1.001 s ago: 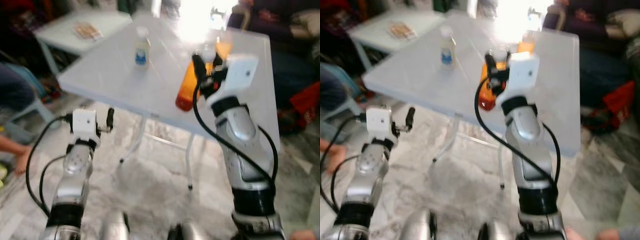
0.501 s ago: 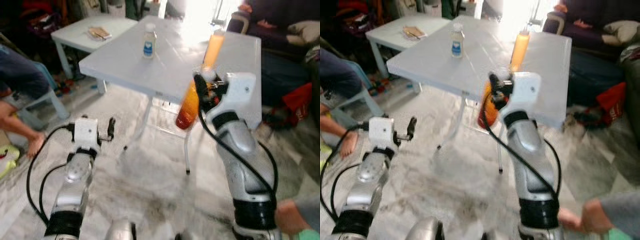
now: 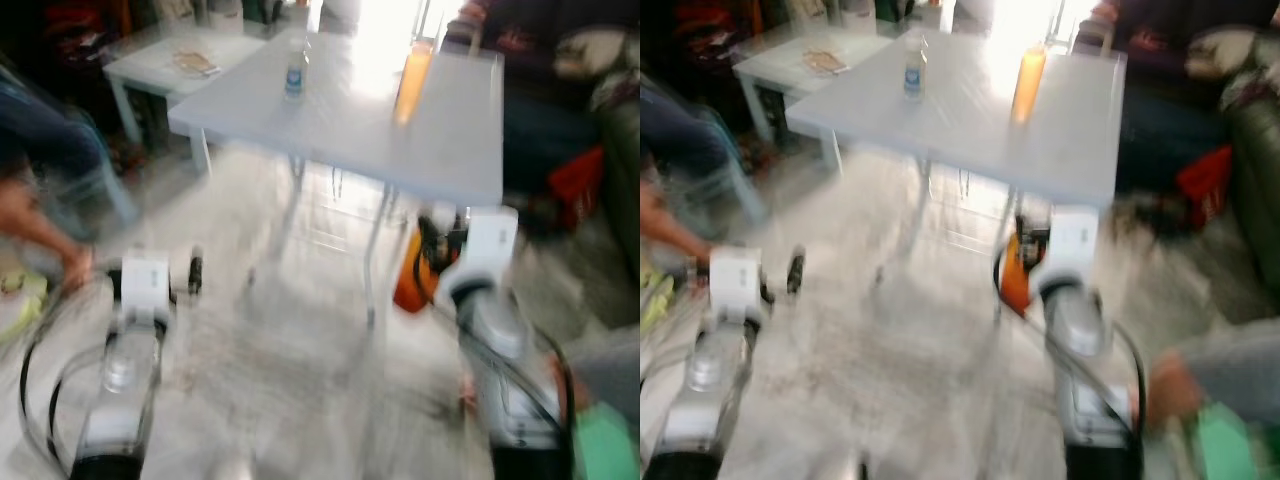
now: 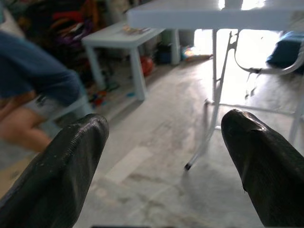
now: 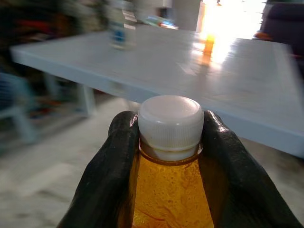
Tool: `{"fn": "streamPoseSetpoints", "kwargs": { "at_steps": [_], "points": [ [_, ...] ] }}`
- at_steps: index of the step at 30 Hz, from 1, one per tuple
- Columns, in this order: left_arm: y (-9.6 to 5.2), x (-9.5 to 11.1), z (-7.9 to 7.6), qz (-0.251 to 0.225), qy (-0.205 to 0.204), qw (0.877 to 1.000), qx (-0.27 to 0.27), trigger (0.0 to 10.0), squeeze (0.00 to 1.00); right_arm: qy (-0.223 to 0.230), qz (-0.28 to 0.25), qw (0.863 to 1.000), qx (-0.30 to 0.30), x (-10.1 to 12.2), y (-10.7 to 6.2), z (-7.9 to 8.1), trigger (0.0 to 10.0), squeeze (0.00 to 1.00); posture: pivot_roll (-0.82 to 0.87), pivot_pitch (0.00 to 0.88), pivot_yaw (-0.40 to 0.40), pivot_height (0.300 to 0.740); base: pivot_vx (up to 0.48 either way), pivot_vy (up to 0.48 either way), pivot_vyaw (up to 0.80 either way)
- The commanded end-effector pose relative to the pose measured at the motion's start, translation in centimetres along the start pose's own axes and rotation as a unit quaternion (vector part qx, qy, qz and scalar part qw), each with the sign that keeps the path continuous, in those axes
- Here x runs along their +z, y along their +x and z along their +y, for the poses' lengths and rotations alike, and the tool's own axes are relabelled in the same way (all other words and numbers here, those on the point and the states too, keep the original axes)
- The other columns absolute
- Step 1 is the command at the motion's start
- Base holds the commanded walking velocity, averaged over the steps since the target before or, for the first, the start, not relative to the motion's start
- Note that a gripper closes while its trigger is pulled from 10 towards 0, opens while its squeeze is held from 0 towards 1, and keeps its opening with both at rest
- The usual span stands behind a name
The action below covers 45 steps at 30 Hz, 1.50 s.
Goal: Restocking fridge
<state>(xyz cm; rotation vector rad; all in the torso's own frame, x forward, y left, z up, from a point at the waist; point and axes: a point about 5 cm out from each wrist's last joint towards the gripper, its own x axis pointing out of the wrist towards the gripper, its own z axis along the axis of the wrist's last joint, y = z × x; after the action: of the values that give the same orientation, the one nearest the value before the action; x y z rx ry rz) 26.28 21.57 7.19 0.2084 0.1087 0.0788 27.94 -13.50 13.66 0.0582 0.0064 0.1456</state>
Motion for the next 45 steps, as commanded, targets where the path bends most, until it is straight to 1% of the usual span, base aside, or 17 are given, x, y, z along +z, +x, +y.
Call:
{"fn": "streamPoseSetpoints", "kwargs": {
  "at_steps": [1,4,8,10,13,15,20,23,27,31,32,34,36,38,40,41,45],
  "points": [
    [0.2,0.8,-0.4,-0.011,0.0,1.0,-0.005,10.0,0.0,-0.006,-0.036,0.999,0.007,1.4,0.3,0.1,10.0,0.0,0.0,0.004,-0.061,0.74,0.0,0.0,0.8],
    [0.4,0.8,-0.2,-0.005,-0.009,1.0,0.002,10.0,0.0,-0.005,-0.039,0.999,0.009,1.5,0.3,0.2,10.0,0.0,0.0,0.007,-0.061,0.74,0.0,0.0,0.8],
    [0.6,1.2,-0.2,-0.014,0.001,1.0,0.01,10.0,0.0,-0.004,-0.041,0.999,0.009,1.4,0.3,0.1,10.0,0.0,0.0,0.007,-0.063,0.74,0.0,0.0,0.8],
    [0.6,1.3,-0.3,-0.023,0.015,0.999,0.018,10.0,0.0,-0.003,-0.043,0.999,0.008,1.4,0.3,0.1,10.0,0.0,0.0,0.001,-0.063,0.74,0.0,0.0,0.8],
    [0.7,1.3,-0.4,-0.022,0.01,1.0,0.018,10.0,0.0,-0.003,-0.044,0.999,0.009,1.5,0.4,0.1,10.0,0.0,0.0,0.0,-0.061,0.74,0.0,0.0,0.8],
    [1.1,1.5,-0.2,-0.02,0.006,0.999,0.026,10.0,0.0,0.0,-0.051,0.999,0.016,1.7,0.8,0.5,10.0,0.0,0.0,0.0,-0.066,0.74,0.0,0.0,0.8],
    [1.3,1.6,0.2,-0.021,0.002,0.999,0.032,10.0,0.0,0.003,-0.052,0.998,0.031,1.7,1.0,1.2,10.0,0.0,0.01,0.0,-0.077,0.74,0.0,0.0,0.8],
    [1.2,1.6,0.1,-0.016,-0.016,0.999,0.035,10.0,0.0,-0.002,-0.054,0.998,0.036,1.7,0.9,1.3,10.0,0.0,0.01,0.002,-0.079,0.74,0.0,0.0,0.8],
    [1.0,1.6,-0.2,-0.017,-0.015,0.999,0.037,10.0,0.0,-0.001,-0.052,0.998,0.037,1.6,0.8,1.4,10.0,0.0,0.01,0.002,-0.079,0.74,0.0,0.0,0.8],
    [1.1,1.6,-0.2,-0.023,-0.012,0.999,0.042,10.0,0.0,-0.001,-0.051,0.998,0.036,1.3,0.8,1.2,10.0,0.0,0.01,0.0,-0.078,0.74,0.0,0.0,0.8],
    [1.1,1.7,0.0,-0.025,-0.011,0.999,0.047,10.0,0.0,-0.005,-0.048,0.998,0.031,0.9,0.6,1.0,10.0,0.0,0.01,0.0,-0.082,0.74,0.0,0.0,0.8],
    [0.9,1.7,0.5,-0.029,-0.01,0.998,0.061,10.0,0.0,-0.012,-0.039,0.999,0.018,0.2,0.2,0.3,10.0,0.0,0.01,0.0,-0.082,0.74,0.0,0.0,0.8],
    [0.6,1.6,0.8,-0.028,-0.01,0.997,0.067,10.0,0.0,-0.015,-0.037,0.999,0.013,0.0,0.1,0.1,10.0,0.0,0.01,0.0,-0.085,0.74,0.0,0.0,0.8],
    [0.0,1.3,1.0,-0.026,-0.013,0.997,0.074,10.0,0.0,-0.018,-0.036,0.999,0.011,-0.1,-0.1,-0.2,10.0,0.0,0.01,0.0,-0.087,0.74,0.0,0.0,0.8],
    [-0.9,0.6,1.2,-0.018,-0.008,0.997,0.078,10.0,0.0,-0.031,-0.037,0.999,0.0,-0.4,-0.4,-0.7,10.0,0.0,0.02,0.0,-0.102,0.74,0.0,0.0,0.8],
    [-0.9,0.5,1.2,-0.018,-0.007,0.997,0.079,10.0,0.0,-0.032,-0.038,0.999,-0.002,-0.4,-0.4,-0.7,10.0,0.0,0.02,0.0,-0.102,0.74,0.0,0.0,0.8],
    [-1.8,-0.2,1.8,-0.009,-0.004,0.995,0.096,10.0,0.0,-0.032,-0.027,0.999,-0.034,-1.6,-1.7,-1.6,10.0,0.0,0.04,0.0,-0.103,0.74,0.0,0.0,0.8]
  ]
}}
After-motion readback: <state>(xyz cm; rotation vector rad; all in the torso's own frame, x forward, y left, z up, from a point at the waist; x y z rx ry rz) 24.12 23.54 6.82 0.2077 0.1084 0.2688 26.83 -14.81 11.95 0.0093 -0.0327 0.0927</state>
